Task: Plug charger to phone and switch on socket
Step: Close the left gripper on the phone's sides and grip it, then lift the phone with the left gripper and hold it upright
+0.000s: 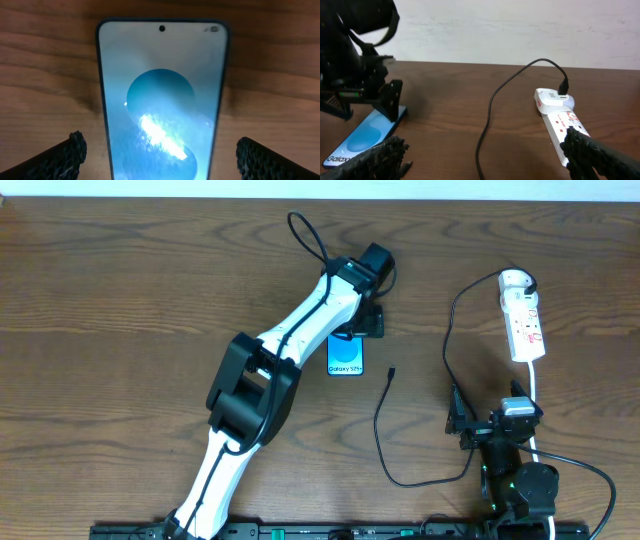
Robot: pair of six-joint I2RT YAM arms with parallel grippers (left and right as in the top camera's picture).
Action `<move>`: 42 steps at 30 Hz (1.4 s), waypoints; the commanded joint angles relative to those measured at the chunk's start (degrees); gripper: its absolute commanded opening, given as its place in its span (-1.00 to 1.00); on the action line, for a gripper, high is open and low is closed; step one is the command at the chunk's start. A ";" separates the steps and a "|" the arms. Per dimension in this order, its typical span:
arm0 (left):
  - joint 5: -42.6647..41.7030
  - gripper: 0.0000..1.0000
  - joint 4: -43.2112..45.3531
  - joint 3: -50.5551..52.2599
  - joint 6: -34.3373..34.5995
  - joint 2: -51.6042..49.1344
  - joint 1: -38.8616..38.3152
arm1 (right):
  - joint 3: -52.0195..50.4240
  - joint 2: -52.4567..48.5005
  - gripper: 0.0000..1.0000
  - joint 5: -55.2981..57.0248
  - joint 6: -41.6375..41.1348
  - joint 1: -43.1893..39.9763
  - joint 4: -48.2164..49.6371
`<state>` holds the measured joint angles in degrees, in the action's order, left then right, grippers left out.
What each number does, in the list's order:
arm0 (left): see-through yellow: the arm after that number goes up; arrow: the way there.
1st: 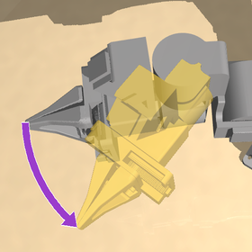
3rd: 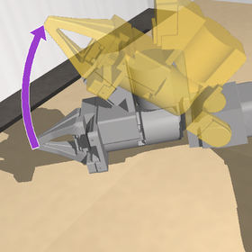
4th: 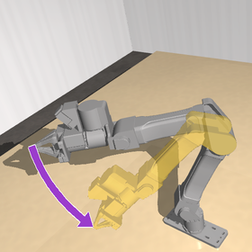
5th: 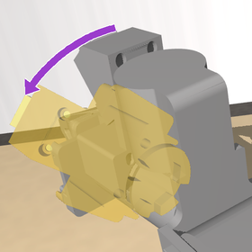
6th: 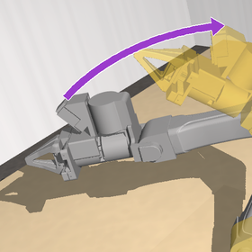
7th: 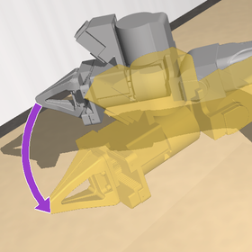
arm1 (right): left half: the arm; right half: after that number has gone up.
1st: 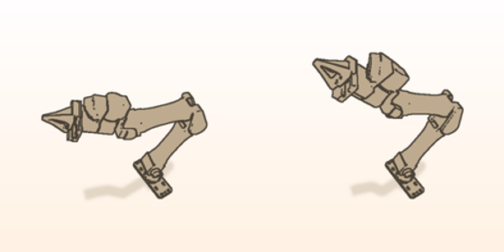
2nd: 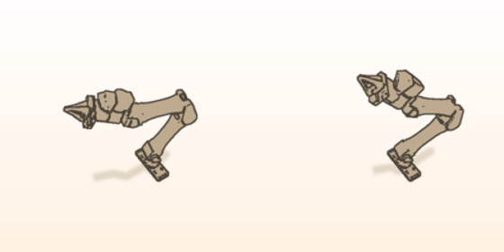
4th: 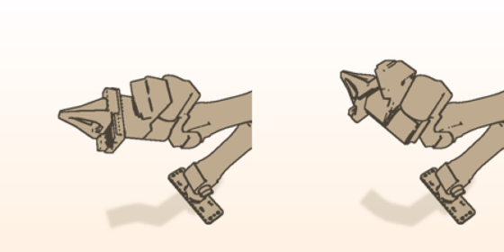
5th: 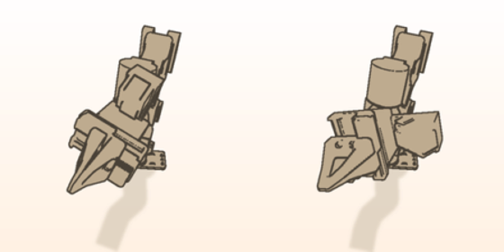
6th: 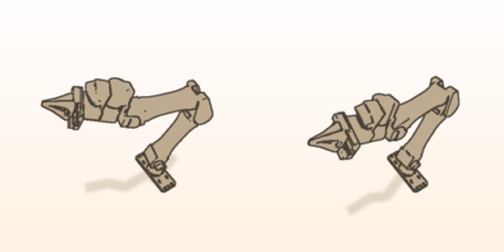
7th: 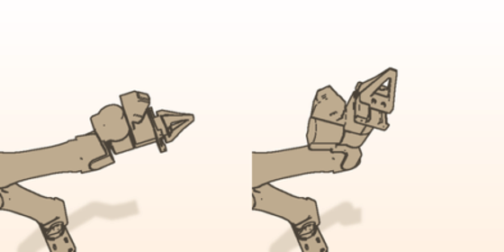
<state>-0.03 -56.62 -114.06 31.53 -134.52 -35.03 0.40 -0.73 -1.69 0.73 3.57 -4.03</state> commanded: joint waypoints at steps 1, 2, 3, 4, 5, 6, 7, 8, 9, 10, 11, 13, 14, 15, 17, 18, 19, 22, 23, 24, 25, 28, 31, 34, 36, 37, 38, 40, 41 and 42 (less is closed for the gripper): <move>0.92 0.95 0.00 0.39 0.07 -3.48 0.24 | -0.09 0.02 0.98 0.07 0.83 0.13 -0.22; 0.90 0.95 -0.02 0.39 0.09 -3.82 0.24 | -0.09 0.02 0.98 0.07 0.83 0.13 -0.24; 0.90 0.95 -0.02 0.39 0.09 -4.15 0.24 | -0.09 0.02 0.98 0.07 0.83 0.13 -0.22; 0.90 0.96 0.00 0.39 0.09 -4.50 0.24 | -0.09 0.02 0.99 0.07 0.83 0.13 -0.24; 0.90 0.95 0.00 0.39 0.09 -4.83 0.24 | -0.09 0.02 0.99 0.07 0.83 0.13 -0.22; 0.90 0.96 0.00 0.39 0.09 -5.44 0.24 | -0.09 0.02 0.98 0.07 0.83 0.13 -0.22; 0.87 0.96 0.00 0.39 0.09 -5.73 0.24 | -0.09 0.02 0.98 0.07 0.83 0.13 -0.22; 0.90 0.95 0.00 0.39 0.09 -6.05 0.24 | -0.09 0.02 0.99 0.07 0.83 0.13 -0.24; 0.90 0.95 -0.02 0.39 0.09 -6.32 0.24 | -0.09 0.02 0.98 0.07 0.83 0.13 -0.22; 0.87 0.95 -0.02 0.39 0.09 -6.56 0.24 | -0.09 0.02 0.98 0.07 0.83 0.13 -0.24; 0.85 0.94 -0.04 0.39 0.09 -6.67 0.24 | -0.09 0.02 0.99 0.07 0.83 0.13 -0.22; 0.85 0.93 -0.04 0.46 0.09 -6.73 0.24 | -0.09 0.02 0.98 0.07 0.83 0.13 -0.22; 0.85 0.83 -0.04 0.46 0.09 -6.73 0.24 | -0.09 0.02 0.98 0.07 0.83 0.13 -0.22; 0.68 0.74 -0.04 0.46 0.09 -6.73 0.24 | -0.09 0.02 0.98 0.07 0.83 0.13 -0.22; 0.68 0.54 -0.07 0.46 0.09 -6.73 0.24 | -0.09 0.02 0.99 0.07 0.83 0.13 -0.24; 0.68 0.48 -0.07 0.46 0.09 -6.73 0.24 | -0.09 0.02 0.99 0.07 0.83 0.13 -0.24; 0.68 0.45 -0.02 0.46 0.09 -6.73 0.24 | -0.09 0.02 0.99 0.07 0.83 0.13 -0.22; 0.66 0.44 -0.02 0.44 0.09 -6.71 0.24 | -0.09 0.02 0.99 0.07 0.83 0.13 -0.22; 0.68 0.44 -0.04 0.42 0.09 -6.69 0.26 | -0.09 0.02 0.99 0.07 0.83 0.13 -0.22; 0.61 0.44 -0.13 0.37 0.09 -6.36 0.35 | -0.09 0.02 0.98 0.07 0.83 0.13 -0.22; 0.48 0.44 -0.39 0.22 0.09 -6.01 0.37 | -0.09 0.02 0.98 0.07 0.83 0.13 -0.22; 0.48 0.44 -1.22 -0.57 0.09 -4.04 0.37 | -0.09 0.02 0.99 0.07 0.83 0.13 -0.22; 0.48 0.44 -1.55 -0.76 0.09 -0.83 0.42 | -0.09 0.02 0.99 0.07 0.83 0.13 -0.24; -1.01 0.44 -2.73 -0.76 0.09 4.59 0.63 | -0.09 0.02 0.98 0.07 0.83 0.13 -0.22; -3.19 0.45 -3.34 -0.76 0.09 7.10 0.96 | -0.09 0.02 0.98 0.07 0.83 0.13 -0.24; -4.83 0.44 -3.65 -0.76 0.07 8.35 1.25 | -0.09 0.02 0.98 0.07 0.83 0.13 -0.24; -6.29 0.45 -3.91 -0.76 0.09 9.29 1.51 | -0.09 0.02 0.98 0.07 0.83 0.13 -0.22; -11.87 0.44 -4.61 -0.76 0.07 11.87 2.67 | -0.09 0.02 0.98 0.07 0.83 0.13 -0.24; -14.75 0.44 -4.87 -0.76 0.07 12.79 3.26 | -0.09 0.02 0.98 0.07 0.83 0.13 -0.22; -17.84 0.44 -5.16 -0.76 0.07 13.53 3.89 | -0.09 0.02 0.99 0.07 0.83 0.13 -0.22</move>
<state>-8.14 -60.84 -114.02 31.53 -125.45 -33.28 0.40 -0.73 -1.69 0.73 3.57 -4.03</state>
